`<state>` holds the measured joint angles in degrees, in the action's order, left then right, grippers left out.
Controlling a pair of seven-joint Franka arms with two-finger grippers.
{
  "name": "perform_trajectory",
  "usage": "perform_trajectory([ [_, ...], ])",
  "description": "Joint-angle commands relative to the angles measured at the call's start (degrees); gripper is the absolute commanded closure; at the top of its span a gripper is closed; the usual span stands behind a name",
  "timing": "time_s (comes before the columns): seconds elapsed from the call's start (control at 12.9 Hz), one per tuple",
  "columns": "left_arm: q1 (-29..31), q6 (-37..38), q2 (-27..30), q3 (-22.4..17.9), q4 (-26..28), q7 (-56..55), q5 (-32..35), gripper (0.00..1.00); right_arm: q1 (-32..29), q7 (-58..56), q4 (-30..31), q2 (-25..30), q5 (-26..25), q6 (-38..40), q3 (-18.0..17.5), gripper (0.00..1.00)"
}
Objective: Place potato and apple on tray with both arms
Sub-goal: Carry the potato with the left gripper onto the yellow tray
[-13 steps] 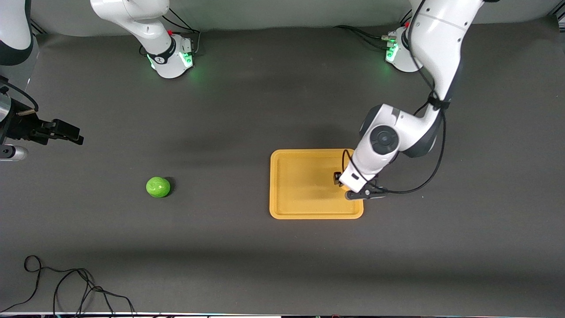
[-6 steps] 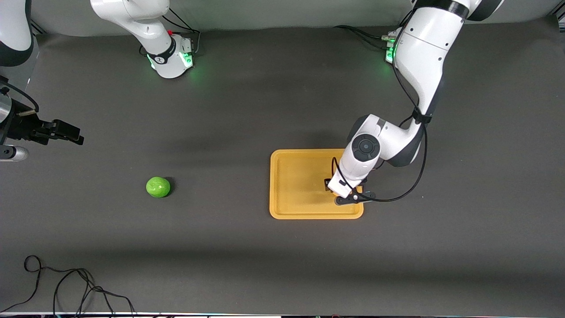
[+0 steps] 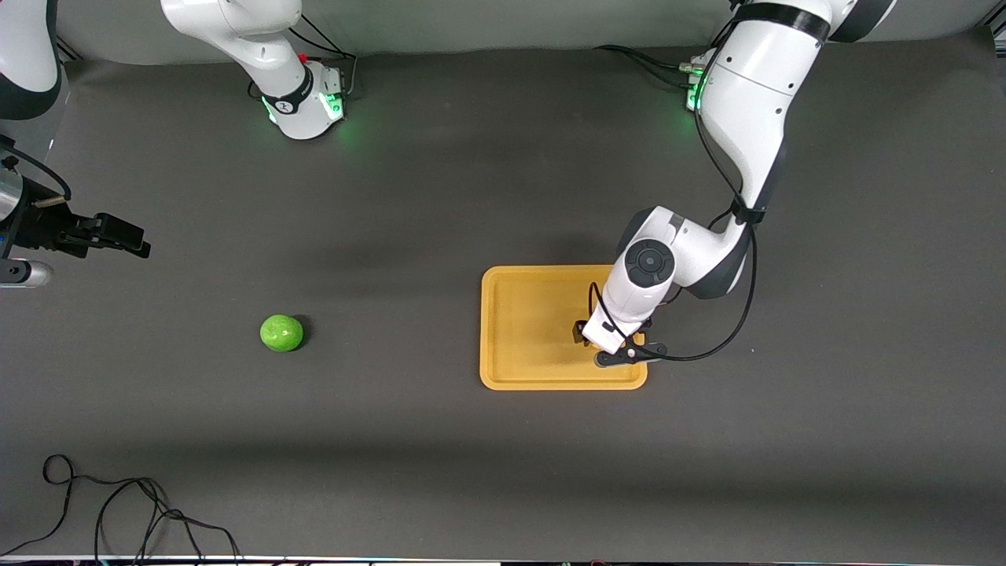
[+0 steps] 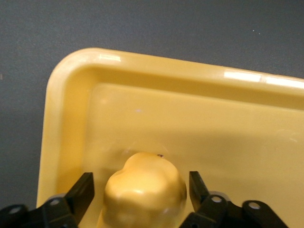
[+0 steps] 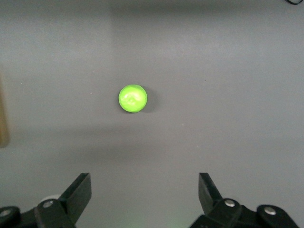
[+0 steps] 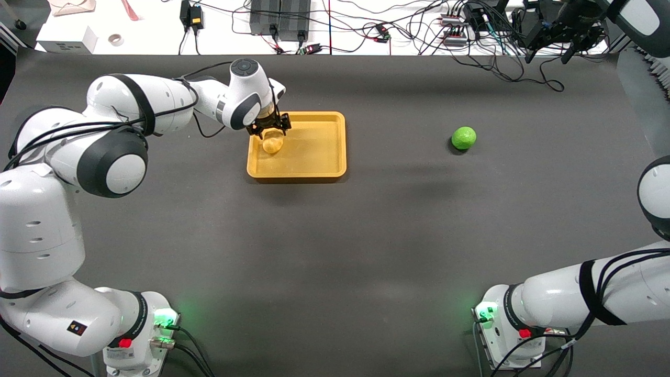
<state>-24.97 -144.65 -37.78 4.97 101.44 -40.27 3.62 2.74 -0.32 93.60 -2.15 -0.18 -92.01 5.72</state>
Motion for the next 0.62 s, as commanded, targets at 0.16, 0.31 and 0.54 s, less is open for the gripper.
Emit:
perform_trajectory([
  [0.16, -1.0, 0.9, 0.5, -1.0, -1.2, -2.0, 1.0, 0.01, 0.3, 0.8, 0.2, 0.3, -0.1, -0.2, 0.2, 0.0],
  [0.31, -0.5, 7.1, 3.6, -1.0, -2.3, -1.5, 1.0, 0.01, 0.6, 1.4, 0.3, 0.3, -0.1, -0.4, 0.1, 0.0],
  [0.54, 0.6, 24.5, 9.5, -1.5, -9.1, 4.7, 1.0, 0.01, 2.3, 1.6, 2.4, 0.4, 0.0, -3.5, -0.4, 0.0],
])
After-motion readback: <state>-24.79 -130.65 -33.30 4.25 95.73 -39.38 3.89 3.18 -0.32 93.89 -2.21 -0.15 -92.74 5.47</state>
